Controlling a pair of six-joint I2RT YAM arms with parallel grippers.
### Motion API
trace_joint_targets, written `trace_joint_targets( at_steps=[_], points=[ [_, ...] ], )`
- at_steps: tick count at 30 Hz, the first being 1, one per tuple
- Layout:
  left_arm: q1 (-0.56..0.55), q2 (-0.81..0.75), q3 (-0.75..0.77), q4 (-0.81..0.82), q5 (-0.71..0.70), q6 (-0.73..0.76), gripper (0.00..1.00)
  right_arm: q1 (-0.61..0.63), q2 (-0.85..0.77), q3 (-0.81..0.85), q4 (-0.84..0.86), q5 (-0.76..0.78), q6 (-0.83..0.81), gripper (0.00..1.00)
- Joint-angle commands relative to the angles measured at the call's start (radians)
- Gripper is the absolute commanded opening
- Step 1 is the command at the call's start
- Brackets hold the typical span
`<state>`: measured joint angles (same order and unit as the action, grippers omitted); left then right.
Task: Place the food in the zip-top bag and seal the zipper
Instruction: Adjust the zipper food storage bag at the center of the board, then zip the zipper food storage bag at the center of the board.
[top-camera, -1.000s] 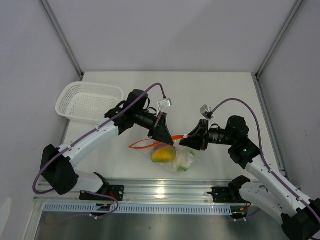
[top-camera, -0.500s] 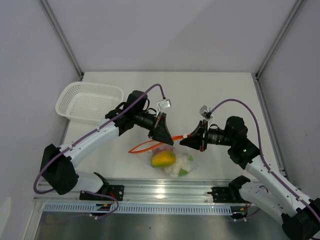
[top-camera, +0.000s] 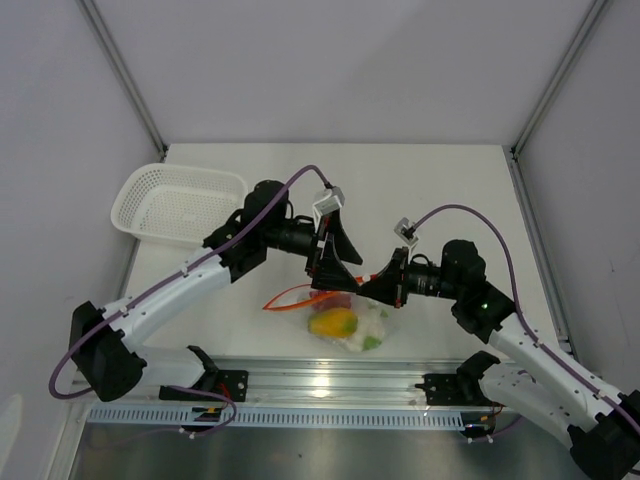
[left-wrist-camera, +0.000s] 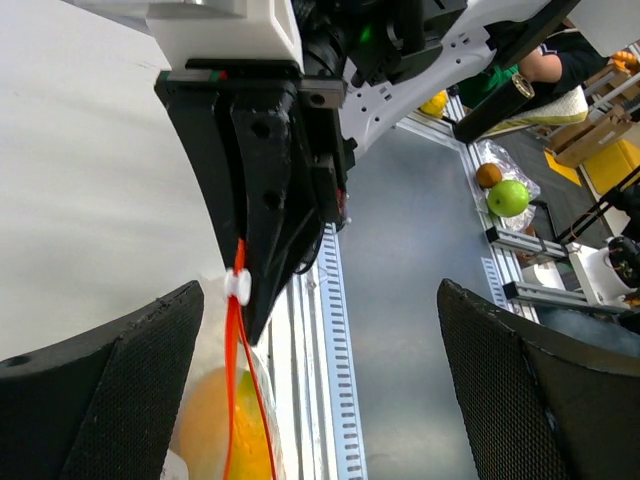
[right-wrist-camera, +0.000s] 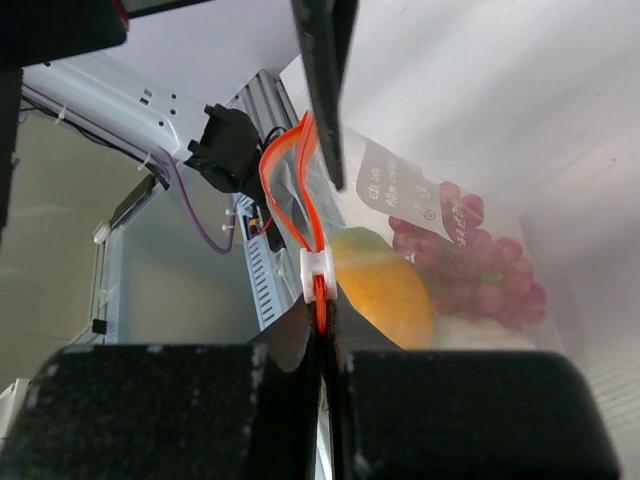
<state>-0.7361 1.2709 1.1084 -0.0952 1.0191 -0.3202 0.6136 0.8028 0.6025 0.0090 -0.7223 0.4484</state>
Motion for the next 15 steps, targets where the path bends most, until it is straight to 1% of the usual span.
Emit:
trace_joint_targets(
  at_steps=[1, 6, 7, 9, 10, 12, 15],
  points=[
    [-0.042, 0.039, 0.054, 0.071, -0.056, 0.007, 0.99, 0.037, -0.059, 0.003, 0.006, 0.078, 0.039, 0.00],
    [-0.066, 0.077, 0.061, 0.058, -0.070, 0.020, 0.90, 0.043, -0.074, 0.000, -0.006, 0.087, 0.036, 0.00],
    [-0.066, 0.087, 0.061, 0.057, -0.073, 0.021, 0.85, 0.043, -0.074, -0.001, -0.004, 0.083, 0.039, 0.00],
    [-0.066, 0.088, 0.054, 0.055, -0.077, 0.021, 0.78, 0.046, -0.076, -0.012, 0.002, 0.080, 0.050, 0.00],
    [-0.066, 0.091, 0.054, 0.055, -0.079, 0.023, 0.72, 0.048, -0.077, -0.017, 0.012, 0.080, 0.059, 0.00],
    [-0.066, 0.091, 0.048, 0.058, -0.080, 0.021, 0.69, 0.046, -0.079, -0.030, 0.023, 0.075, 0.067, 0.00],
    [-0.068, 0.097, 0.039, 0.071, -0.073, 0.012, 0.59, 0.049, -0.085, -0.043, 0.042, 0.069, 0.078, 0.00]
  ],
)
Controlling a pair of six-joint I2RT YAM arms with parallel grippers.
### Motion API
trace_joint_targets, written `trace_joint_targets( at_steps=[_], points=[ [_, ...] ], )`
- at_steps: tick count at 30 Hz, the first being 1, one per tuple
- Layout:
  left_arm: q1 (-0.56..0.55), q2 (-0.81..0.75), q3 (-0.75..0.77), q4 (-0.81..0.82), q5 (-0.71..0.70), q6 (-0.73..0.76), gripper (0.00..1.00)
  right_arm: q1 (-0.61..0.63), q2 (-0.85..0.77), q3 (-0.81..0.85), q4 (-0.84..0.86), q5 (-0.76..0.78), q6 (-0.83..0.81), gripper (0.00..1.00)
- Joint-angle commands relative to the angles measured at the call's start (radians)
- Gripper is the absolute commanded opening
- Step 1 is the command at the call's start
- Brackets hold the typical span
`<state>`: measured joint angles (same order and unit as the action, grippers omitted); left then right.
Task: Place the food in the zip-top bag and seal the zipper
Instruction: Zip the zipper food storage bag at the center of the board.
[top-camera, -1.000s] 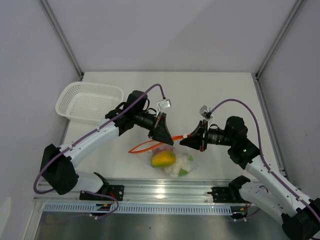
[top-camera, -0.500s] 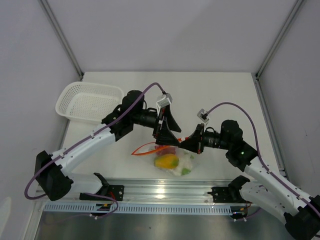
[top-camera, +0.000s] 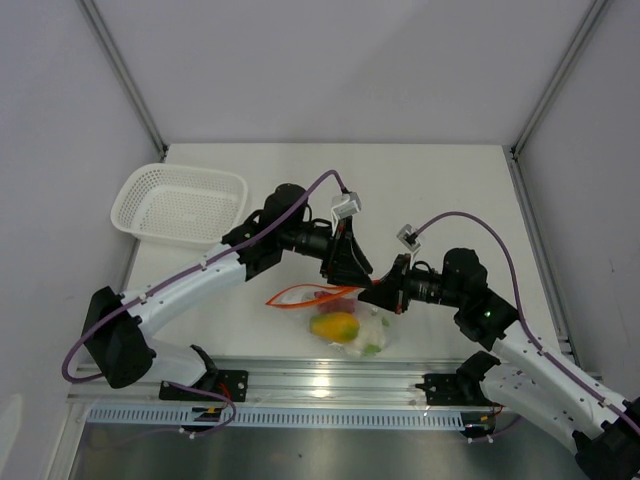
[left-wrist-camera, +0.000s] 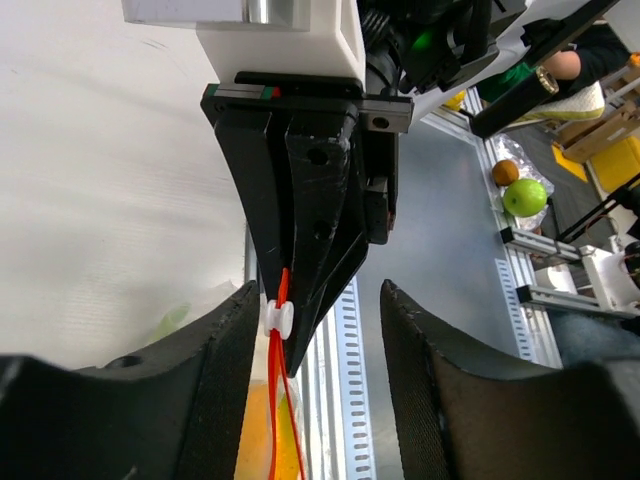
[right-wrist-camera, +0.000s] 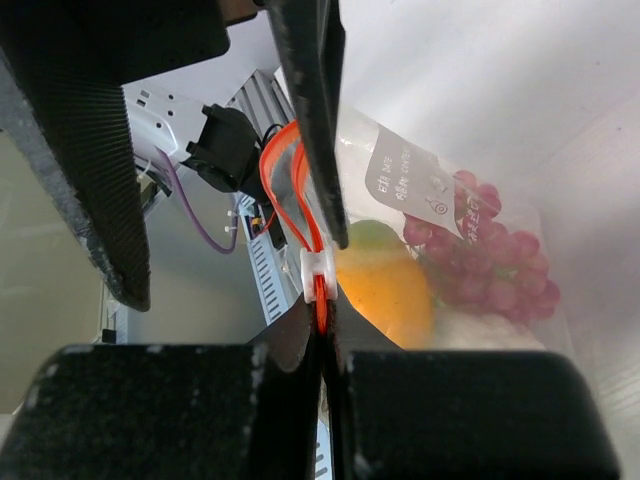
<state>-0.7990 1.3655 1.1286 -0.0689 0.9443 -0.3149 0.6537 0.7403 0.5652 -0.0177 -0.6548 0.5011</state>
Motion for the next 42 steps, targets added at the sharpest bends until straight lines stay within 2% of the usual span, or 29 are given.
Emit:
trace_joint_targets(
  at_steps=[1, 4, 10, 20, 23, 32, 37, 42],
  points=[
    [-0.003, 0.006, 0.017, 0.043, 0.005, 0.005, 0.53, 0.009, -0.024, -0.007, 0.065, 0.003, 0.025, 0.00],
    [-0.003, 0.007, 0.017, 0.029, -0.004, 0.010, 0.50, 0.009, -0.036, -0.004, 0.055, 0.017, 0.017, 0.00],
    [-0.003, 0.018, 0.013, -0.002, -0.016, 0.017, 0.58, 0.008, -0.042, 0.007, 0.050, 0.015, 0.013, 0.00],
    [-0.003, 0.046, 0.026, -0.046, -0.033, 0.025, 0.57, 0.007, -0.036, 0.015, 0.058, 0.003, 0.013, 0.00],
    [-0.005, 0.046, 0.030, -0.045, -0.025, 0.023, 0.51, 0.007, -0.033, 0.018, 0.047, 0.014, 0.007, 0.00],
    [-0.005, 0.049, 0.020, -0.072, -0.025, 0.037, 0.24, 0.008, -0.032, 0.019, 0.059, 0.046, 0.025, 0.00],
    [-0.003, 0.043, 0.025, -0.069, -0.022, 0.031, 0.01, 0.009, -0.030, 0.015, 0.041, 0.089, 0.030, 0.00],
    [-0.003, 0.040, 0.013, -0.066, -0.019, 0.028, 0.01, 0.009, -0.056, -0.001, 0.024, 0.181, 0.039, 0.00]
  ],
)
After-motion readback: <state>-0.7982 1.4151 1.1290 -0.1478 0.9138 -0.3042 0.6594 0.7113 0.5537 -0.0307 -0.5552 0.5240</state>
